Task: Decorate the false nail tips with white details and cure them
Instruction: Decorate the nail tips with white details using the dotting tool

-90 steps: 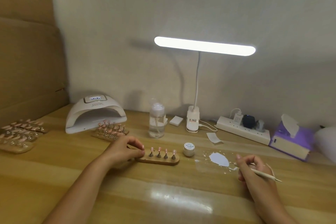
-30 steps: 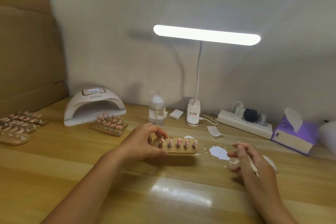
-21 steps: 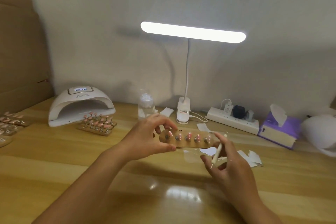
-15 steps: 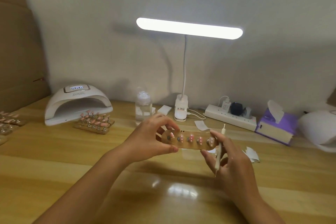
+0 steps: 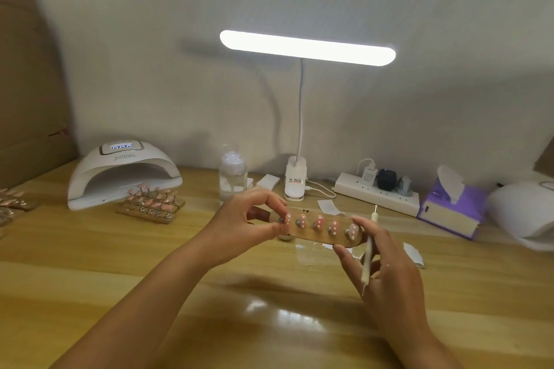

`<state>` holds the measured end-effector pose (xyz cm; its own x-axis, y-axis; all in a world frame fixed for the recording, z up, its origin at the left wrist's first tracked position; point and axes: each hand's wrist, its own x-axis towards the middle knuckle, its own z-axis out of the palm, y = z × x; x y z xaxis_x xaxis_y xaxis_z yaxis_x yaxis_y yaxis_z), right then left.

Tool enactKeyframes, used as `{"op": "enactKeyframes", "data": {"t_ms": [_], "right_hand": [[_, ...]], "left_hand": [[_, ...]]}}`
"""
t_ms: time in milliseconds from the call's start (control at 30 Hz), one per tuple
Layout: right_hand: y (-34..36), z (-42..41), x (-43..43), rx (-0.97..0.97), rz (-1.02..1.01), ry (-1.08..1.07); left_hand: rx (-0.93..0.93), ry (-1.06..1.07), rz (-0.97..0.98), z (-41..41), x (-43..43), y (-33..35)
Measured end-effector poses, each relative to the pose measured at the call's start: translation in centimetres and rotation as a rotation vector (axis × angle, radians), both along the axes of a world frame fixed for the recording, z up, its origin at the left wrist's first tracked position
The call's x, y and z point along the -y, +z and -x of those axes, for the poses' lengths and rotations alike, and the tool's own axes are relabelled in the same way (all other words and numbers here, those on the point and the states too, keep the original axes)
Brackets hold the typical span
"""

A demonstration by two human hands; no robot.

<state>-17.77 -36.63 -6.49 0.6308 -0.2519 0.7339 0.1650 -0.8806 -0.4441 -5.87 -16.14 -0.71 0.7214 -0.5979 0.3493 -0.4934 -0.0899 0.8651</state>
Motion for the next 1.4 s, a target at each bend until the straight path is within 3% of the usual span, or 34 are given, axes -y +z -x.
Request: {"op": "enactKeyframes", "data": {"t_ms": [1400], "right_hand": [[-0.3, -0.48, 0.33, 0.011, 0.018, 0.059]], "left_hand": [[-0.194, -0.104, -0.043, -0.33, -0.57, 0.07]]}}
